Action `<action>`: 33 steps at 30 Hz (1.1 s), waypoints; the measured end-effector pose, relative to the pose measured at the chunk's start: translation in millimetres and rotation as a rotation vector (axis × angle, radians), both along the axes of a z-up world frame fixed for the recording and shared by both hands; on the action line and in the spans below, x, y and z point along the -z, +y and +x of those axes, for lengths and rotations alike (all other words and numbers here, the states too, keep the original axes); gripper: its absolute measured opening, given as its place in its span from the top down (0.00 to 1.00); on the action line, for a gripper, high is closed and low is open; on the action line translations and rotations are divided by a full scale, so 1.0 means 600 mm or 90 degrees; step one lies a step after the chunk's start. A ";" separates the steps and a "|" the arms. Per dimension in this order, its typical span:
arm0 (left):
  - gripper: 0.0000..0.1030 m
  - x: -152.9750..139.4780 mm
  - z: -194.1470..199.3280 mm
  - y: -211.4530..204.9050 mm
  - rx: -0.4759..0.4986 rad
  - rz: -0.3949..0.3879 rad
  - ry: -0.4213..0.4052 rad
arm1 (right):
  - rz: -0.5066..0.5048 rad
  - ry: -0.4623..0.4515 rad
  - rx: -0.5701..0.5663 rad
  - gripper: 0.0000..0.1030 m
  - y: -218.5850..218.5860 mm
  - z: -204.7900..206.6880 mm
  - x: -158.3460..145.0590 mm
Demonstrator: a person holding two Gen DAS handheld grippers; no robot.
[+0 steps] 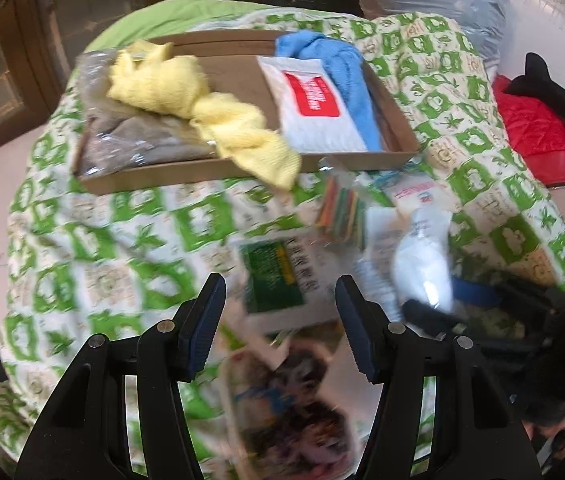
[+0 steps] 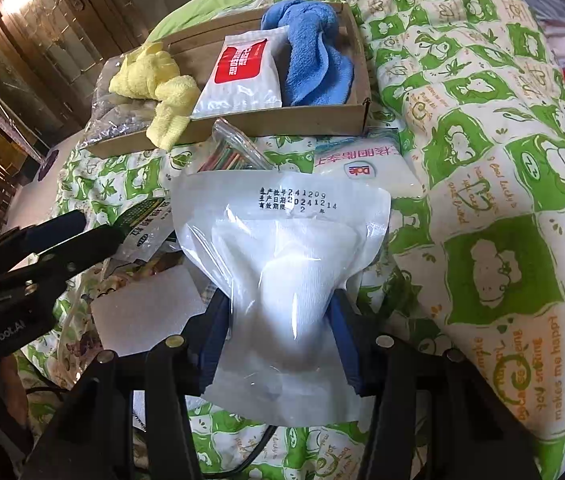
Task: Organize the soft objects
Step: 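Grasp a white plastic-wrapped packet with the right tool and lift it, then grasp the green medicine sachet with the left tool while the right tool holds the white packet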
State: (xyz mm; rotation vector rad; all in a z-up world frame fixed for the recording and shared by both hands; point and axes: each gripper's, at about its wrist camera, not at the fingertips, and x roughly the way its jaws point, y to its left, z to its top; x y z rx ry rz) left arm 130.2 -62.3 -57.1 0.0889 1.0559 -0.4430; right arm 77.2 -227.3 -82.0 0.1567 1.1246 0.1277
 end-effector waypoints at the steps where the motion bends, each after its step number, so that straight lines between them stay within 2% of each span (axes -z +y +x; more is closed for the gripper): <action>1: 0.44 -0.004 0.005 -0.007 0.002 -0.006 -0.001 | 0.003 0.000 0.002 0.51 -0.002 -0.003 0.001; 4: 0.44 -0.007 0.019 -0.023 0.002 -0.010 0.004 | 0.014 0.004 0.009 0.51 -0.002 0.001 0.004; 8: 0.44 0.023 0.034 -0.036 -0.004 0.028 0.031 | 0.011 0.004 0.008 0.51 -0.001 0.002 0.007; 12: 0.38 0.030 0.028 -0.033 -0.004 0.038 0.021 | 0.012 0.004 0.009 0.51 -0.002 0.004 0.008; 17: 0.38 0.030 0.012 -0.029 -0.006 0.043 0.008 | 0.014 0.004 0.008 0.51 -0.002 0.006 0.009; 19: 0.38 0.029 0.016 -0.019 -0.015 0.029 0.011 | 0.015 0.004 0.009 0.51 -0.002 0.005 0.009; 25: 0.48 0.026 0.014 0.000 -0.026 0.004 0.013 | 0.018 0.003 0.009 0.51 -0.004 0.004 0.009; 29: 0.49 0.024 0.013 0.002 -0.028 0.007 0.010 | 0.020 0.002 0.009 0.51 -0.004 0.003 0.008; 30: 0.48 0.022 0.013 0.006 -0.033 0.013 0.003 | 0.022 0.002 0.009 0.51 -0.004 0.002 0.007; 33: 0.45 0.028 0.020 0.020 -0.054 0.073 -0.015 | 0.026 0.001 0.011 0.51 -0.006 0.000 0.006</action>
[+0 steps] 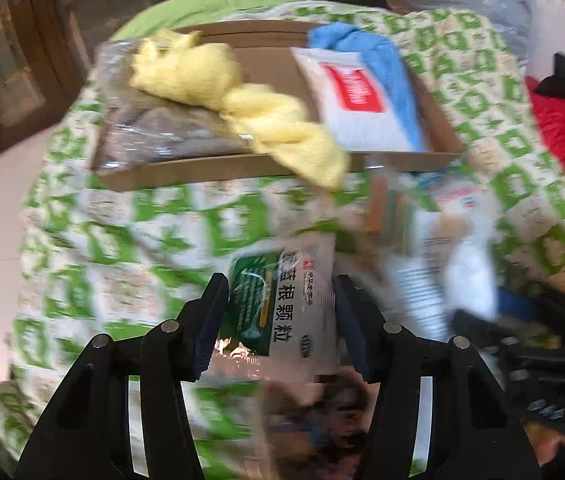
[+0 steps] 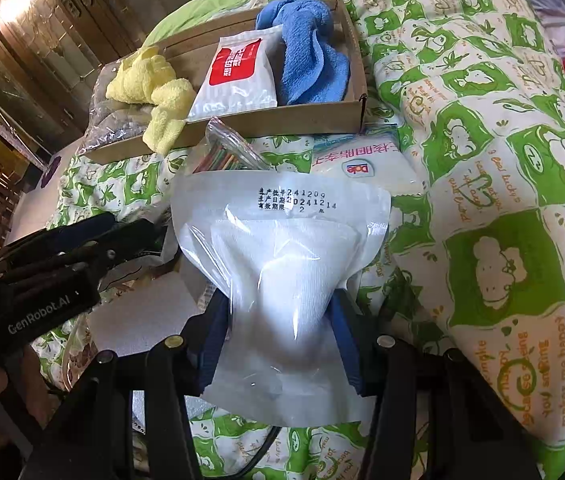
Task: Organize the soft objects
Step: 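Grasp the green medicine sachet with the left tool while the right tool holds the white packet, then carry the green sachet and white packet over the cardboard tray with both tools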
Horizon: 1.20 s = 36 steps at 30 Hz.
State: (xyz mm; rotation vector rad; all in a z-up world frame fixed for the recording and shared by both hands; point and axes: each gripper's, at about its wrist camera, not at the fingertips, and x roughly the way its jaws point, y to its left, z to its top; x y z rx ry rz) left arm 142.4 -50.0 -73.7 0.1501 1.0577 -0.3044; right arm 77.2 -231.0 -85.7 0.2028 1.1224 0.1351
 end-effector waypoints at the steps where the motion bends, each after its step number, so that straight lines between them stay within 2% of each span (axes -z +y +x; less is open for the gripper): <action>1: 0.43 0.007 0.005 0.005 -0.009 0.010 0.012 | 0.000 0.000 0.000 0.51 0.000 -0.001 0.000; 5: 0.38 0.020 0.021 0.028 -0.042 -0.009 0.045 | 0.002 0.000 0.001 0.50 -0.001 -0.002 -0.001; 13: 0.37 0.028 0.025 0.037 -0.052 -0.015 0.058 | 0.003 -0.001 0.002 0.50 -0.001 -0.004 -0.002; 15: 0.41 0.030 0.027 0.038 -0.056 -0.023 0.061 | 0.003 -0.001 0.002 0.50 -0.001 -0.004 -0.002; 20: 0.54 0.016 0.016 0.035 -0.044 -0.011 0.019 | -0.001 -0.014 0.005 0.51 -0.001 -0.008 -0.007; 28: 0.54 -0.022 -0.006 0.030 -0.037 -0.017 -0.057 | -0.022 -0.073 -0.006 0.51 0.008 -0.019 -0.035; 36: 0.54 -0.024 -0.007 0.030 -0.036 -0.011 -0.057 | -0.033 -0.075 -0.010 0.51 0.011 -0.018 -0.034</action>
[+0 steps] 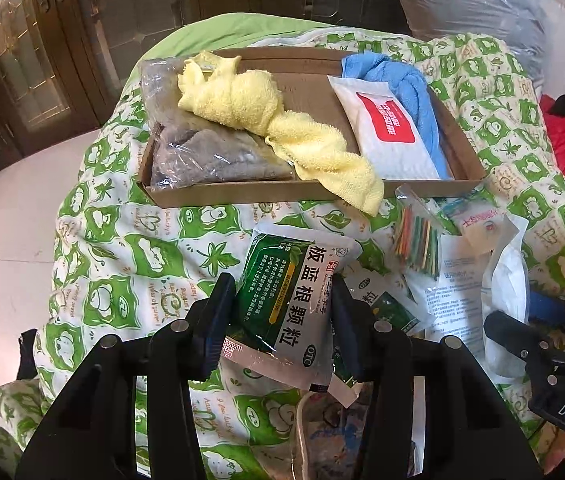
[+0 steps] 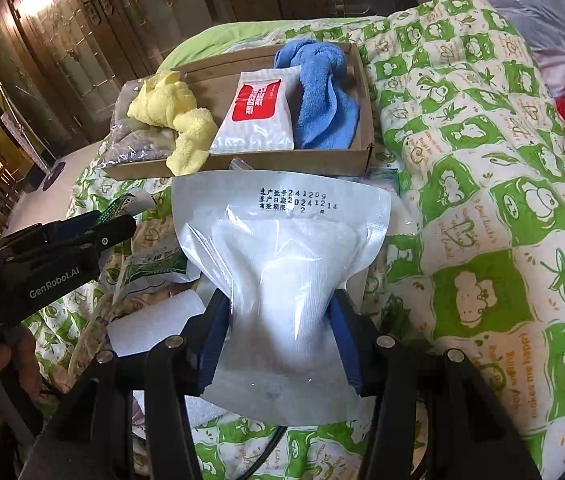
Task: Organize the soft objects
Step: 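Carry the green sachet and white packet over the cardboard tray with both tools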
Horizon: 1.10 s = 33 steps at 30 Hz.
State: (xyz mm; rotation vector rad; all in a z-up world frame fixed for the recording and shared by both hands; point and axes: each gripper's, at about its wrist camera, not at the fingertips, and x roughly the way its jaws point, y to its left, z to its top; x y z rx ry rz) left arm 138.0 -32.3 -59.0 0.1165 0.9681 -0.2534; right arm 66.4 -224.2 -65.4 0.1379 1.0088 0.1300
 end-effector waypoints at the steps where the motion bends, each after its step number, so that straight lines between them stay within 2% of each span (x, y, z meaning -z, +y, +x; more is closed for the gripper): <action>1: 0.54 0.000 0.000 0.001 0.000 0.000 -0.001 | -0.001 0.001 0.000 0.51 0.000 0.001 0.001; 33: 0.54 -0.027 -0.008 0.007 -0.011 -0.015 -0.047 | -0.016 -0.003 0.004 0.51 0.006 -0.003 -0.001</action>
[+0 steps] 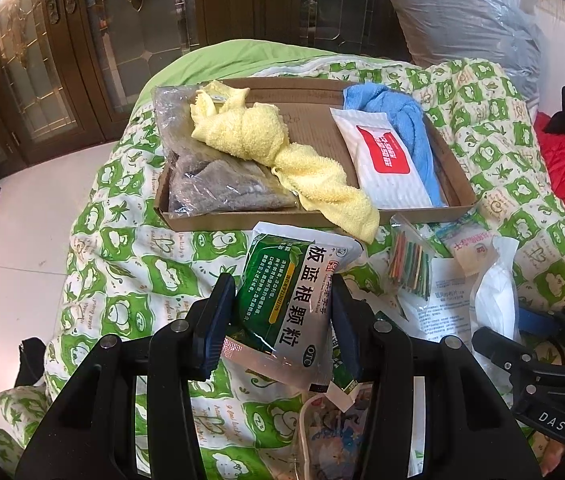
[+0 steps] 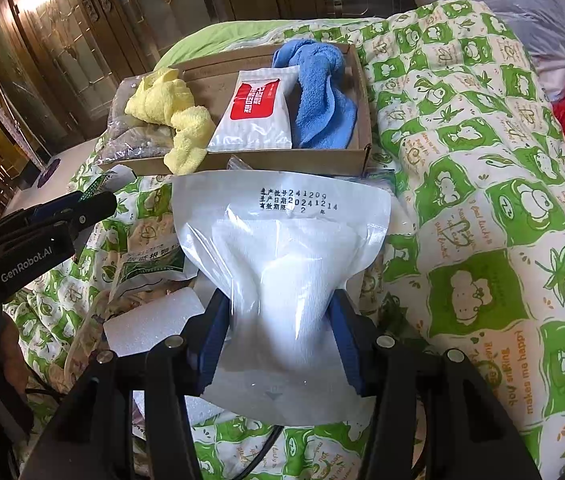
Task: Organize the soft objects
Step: 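Carry the green sachet and white packet over the cardboard tray with both tools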
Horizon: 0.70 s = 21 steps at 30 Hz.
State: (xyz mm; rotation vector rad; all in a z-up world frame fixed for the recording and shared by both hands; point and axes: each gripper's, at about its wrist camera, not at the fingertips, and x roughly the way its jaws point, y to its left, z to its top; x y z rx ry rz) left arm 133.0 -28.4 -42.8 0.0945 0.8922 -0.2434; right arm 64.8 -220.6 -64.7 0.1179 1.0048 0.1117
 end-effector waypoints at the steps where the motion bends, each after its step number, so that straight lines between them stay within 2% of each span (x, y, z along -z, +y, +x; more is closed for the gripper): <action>1: 0.54 -0.001 0.000 0.001 0.000 0.000 -0.001 | 0.000 0.000 0.000 0.51 0.000 0.000 0.000; 10: 0.54 -0.007 -0.001 -0.002 0.001 0.007 -0.015 | 0.004 0.002 0.000 0.51 0.000 0.001 -0.001; 21: 0.54 -0.017 0.006 -0.007 0.008 0.019 -0.037 | 0.008 0.001 -0.007 0.51 0.005 0.008 -0.027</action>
